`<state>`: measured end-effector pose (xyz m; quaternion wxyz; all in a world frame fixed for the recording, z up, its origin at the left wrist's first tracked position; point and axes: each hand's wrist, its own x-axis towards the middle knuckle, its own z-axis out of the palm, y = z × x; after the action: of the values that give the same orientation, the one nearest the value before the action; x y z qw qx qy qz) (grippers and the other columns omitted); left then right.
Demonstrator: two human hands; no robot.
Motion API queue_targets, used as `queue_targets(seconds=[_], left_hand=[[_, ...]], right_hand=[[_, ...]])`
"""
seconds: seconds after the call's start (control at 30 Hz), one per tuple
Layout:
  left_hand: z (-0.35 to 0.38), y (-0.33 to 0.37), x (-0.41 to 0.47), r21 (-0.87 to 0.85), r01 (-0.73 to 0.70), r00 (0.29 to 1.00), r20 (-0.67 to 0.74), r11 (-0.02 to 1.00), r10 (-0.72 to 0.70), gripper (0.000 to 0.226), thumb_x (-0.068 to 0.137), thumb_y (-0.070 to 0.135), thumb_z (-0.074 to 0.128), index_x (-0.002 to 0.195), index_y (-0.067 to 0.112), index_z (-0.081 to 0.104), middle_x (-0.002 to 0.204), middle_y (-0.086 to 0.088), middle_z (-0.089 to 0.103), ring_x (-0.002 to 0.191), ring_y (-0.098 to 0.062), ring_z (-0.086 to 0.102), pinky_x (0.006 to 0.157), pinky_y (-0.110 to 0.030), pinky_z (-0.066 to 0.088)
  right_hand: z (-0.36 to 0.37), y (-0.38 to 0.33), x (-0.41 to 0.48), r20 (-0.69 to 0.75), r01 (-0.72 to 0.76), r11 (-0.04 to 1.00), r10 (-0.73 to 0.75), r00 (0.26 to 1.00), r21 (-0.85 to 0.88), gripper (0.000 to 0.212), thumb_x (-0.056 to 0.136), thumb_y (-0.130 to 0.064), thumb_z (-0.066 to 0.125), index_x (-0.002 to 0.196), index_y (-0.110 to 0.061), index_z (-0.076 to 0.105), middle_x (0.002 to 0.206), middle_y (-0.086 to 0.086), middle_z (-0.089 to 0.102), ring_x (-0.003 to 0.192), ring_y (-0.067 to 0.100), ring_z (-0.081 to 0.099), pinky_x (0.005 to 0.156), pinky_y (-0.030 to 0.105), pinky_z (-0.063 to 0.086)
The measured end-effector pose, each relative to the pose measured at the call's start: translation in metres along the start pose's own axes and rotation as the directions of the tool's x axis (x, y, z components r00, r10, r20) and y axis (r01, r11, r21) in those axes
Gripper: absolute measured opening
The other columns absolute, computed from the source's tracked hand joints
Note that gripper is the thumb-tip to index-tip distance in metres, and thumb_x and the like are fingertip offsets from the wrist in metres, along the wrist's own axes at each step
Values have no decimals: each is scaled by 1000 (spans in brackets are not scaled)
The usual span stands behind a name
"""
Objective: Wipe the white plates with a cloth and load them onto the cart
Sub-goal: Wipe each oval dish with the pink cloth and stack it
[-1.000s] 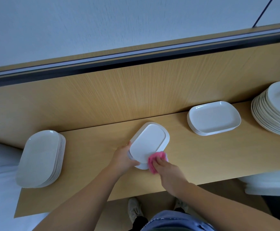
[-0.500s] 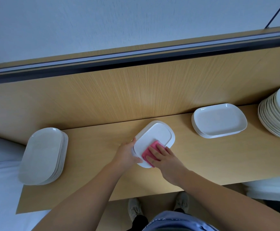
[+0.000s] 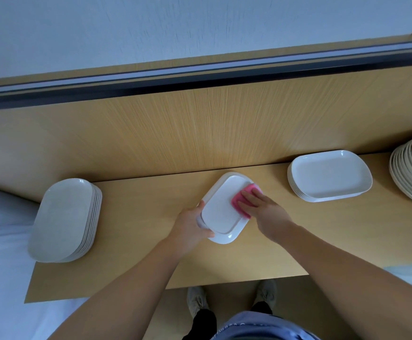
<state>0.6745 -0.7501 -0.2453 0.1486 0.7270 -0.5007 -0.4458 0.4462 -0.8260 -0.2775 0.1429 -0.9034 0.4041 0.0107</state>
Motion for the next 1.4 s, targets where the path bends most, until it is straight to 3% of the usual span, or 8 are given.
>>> queue_targets(seconds=[0.13, 0.27, 0.47, 0.6, 0.83, 1.1, 1.27, 1.4], left_hand=[[-1, 1, 0, -14, 13, 1000, -8, 1000, -13, 98, 68, 15, 83, 151, 18, 30, 127, 1, 52, 117, -14, 51, 91, -20, 41], [-4, 4, -1, -26, -19, 1000, -3, 999, 19, 90, 67, 11, 83, 146, 15, 40, 112, 4, 58, 105, -13, 56, 86, -20, 46], [-4, 5, 2, -10, -36, 999, 14, 999, 36, 77, 67, 8, 83, 136, 9, 50, 99, 9, 58, 94, -12, 57, 73, -11, 45], [-2, 8, 4, 17, -39, 999, 11, 999, 39, 87, 67, 12, 84, 144, 9, 42, 114, -1, 64, 107, -20, 60, 92, -31, 50], [0, 6, 6, 46, -52, 999, 11, 998, 52, 88, 69, 13, 83, 146, 11, 39, 122, -7, 62, 112, -21, 58, 96, -31, 47], [4, -5, 10, -56, 6, 1000, 26, 998, -4, 101, 63, 16, 87, 149, 17, 34, 135, -2, 52, 123, -14, 51, 101, -24, 43], [6, -5, 10, -128, 31, 1000, 10, 991, -29, 97, 65, 13, 84, 148, 21, 35, 136, 5, 49, 123, -11, 49, 101, -24, 42], [4, -1, 3, -354, 100, 994, 4, 930, -106, 72, 75, 14, 77, 139, 21, 46, 123, 7, 59, 110, -13, 59, 93, -32, 51]], right_hand=[[-13, 4, 7, 67, -83, 996, 80, 994, 38, 65, 91, 4, 37, 148, -29, 35, 158, -6, 26, 146, 20, 19, 102, 32, 42], [-5, -15, 2, -1, 78, 996, -78, 997, 40, 73, 66, 14, 66, 130, -20, 61, 134, 8, 58, 125, 37, 53, 77, 44, 59], [8, -52, -3, 123, 215, 974, -205, 971, -70, 70, 65, 2, 78, 130, -15, 60, 134, 14, 58, 125, 45, 51, 93, 56, 50], [8, -58, 6, 135, 203, 974, -189, 973, -104, 66, 81, -2, 65, 143, -15, 46, 149, 16, 41, 138, 46, 32, 110, 58, 32], [-7, -49, 24, 273, 134, 981, -91, 958, -142, 70, 97, -15, 46, 155, -30, 9, 163, -1, 3, 149, 29, -1, 120, 40, 9], [-30, -2, 52, 251, -130, 980, 165, 954, -150, 62, 100, -13, 36, 152, -39, 16, 161, -9, 11, 146, 29, 12, 115, 41, 27], [-30, 9, 46, 185, -159, 984, 172, 968, -82, 67, 92, -4, 43, 150, -33, 27, 156, -4, 27, 123, 30, 46, 87, 31, 48], [-29, 26, 29, 83, -167, 985, 164, 983, 35, 78, 81, 7, 43, 144, -40, 39, 144, -11, 44, 110, 25, 54, 70, 27, 45]])
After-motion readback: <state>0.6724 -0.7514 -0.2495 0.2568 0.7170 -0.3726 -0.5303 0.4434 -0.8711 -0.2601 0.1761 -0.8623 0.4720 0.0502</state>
